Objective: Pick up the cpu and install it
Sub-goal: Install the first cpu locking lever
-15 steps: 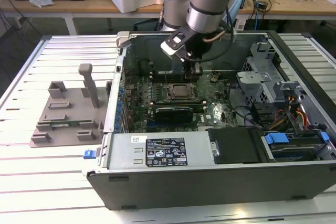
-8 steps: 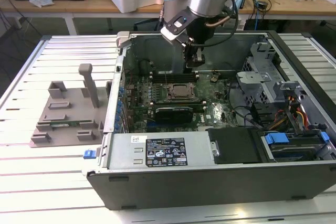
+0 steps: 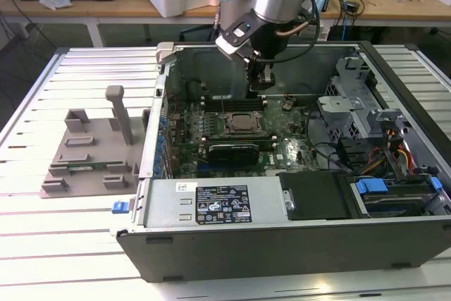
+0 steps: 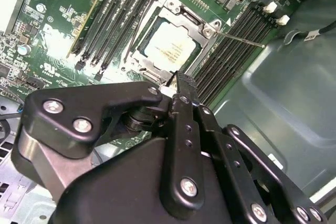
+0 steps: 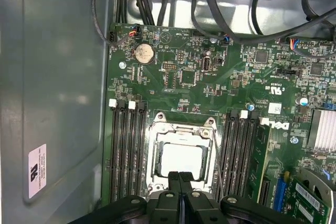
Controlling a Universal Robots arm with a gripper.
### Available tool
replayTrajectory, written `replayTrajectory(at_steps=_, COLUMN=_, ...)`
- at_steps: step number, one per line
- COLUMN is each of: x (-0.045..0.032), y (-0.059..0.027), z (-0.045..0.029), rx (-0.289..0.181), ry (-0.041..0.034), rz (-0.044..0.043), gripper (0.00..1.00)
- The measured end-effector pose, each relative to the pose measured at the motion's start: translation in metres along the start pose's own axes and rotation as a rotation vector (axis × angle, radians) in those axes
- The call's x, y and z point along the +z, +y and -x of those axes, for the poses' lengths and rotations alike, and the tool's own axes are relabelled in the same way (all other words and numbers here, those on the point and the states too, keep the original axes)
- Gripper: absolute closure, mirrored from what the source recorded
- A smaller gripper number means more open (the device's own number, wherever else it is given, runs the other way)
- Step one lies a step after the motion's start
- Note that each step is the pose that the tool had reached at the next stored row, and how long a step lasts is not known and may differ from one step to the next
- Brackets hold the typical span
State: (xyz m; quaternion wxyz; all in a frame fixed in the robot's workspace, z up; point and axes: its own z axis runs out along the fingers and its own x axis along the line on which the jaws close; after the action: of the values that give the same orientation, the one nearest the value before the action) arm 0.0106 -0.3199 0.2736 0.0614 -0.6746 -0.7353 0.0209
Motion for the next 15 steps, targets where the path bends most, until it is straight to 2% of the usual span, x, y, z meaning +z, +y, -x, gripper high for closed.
replayTrajectory(at_steps=2, x=-0.0001, y=0.0000, z=0.0000, rx=-0.017, ry=-0.0019, rz=-0.0012, gripper=0.89)
replayTrajectory(at_steps=3, x=0.0000, y=0.0000, z=0.0000, rx=-0.065, ry=-0.0072, rz=-0.0040, gripper=0.89)
replayTrajectory(at_steps=9, x=0.0000, y=0.0001, z=0.0000, rx=-0.178, ry=-0.0200, rz=-0.0112, gripper=0.89)
replayTrajectory(at_steps=12, x=0.0000, y=0.0001, z=0.0000, rx=-0.253, ry=-0.0286, rz=-0.0158, gripper=0.89)
replayTrajectory(at_steps=14, x=0.0000, y=0.0001, z=0.0000, rx=-0.332, ry=-0.0377, rz=-0.0208, gripper=0.89)
replayTrajectory(at_steps=15, x=0.0000, y=0.0001, z=0.0000, rx=-0.391, ry=-0.0445, rz=-0.0246, gripper=0.89)
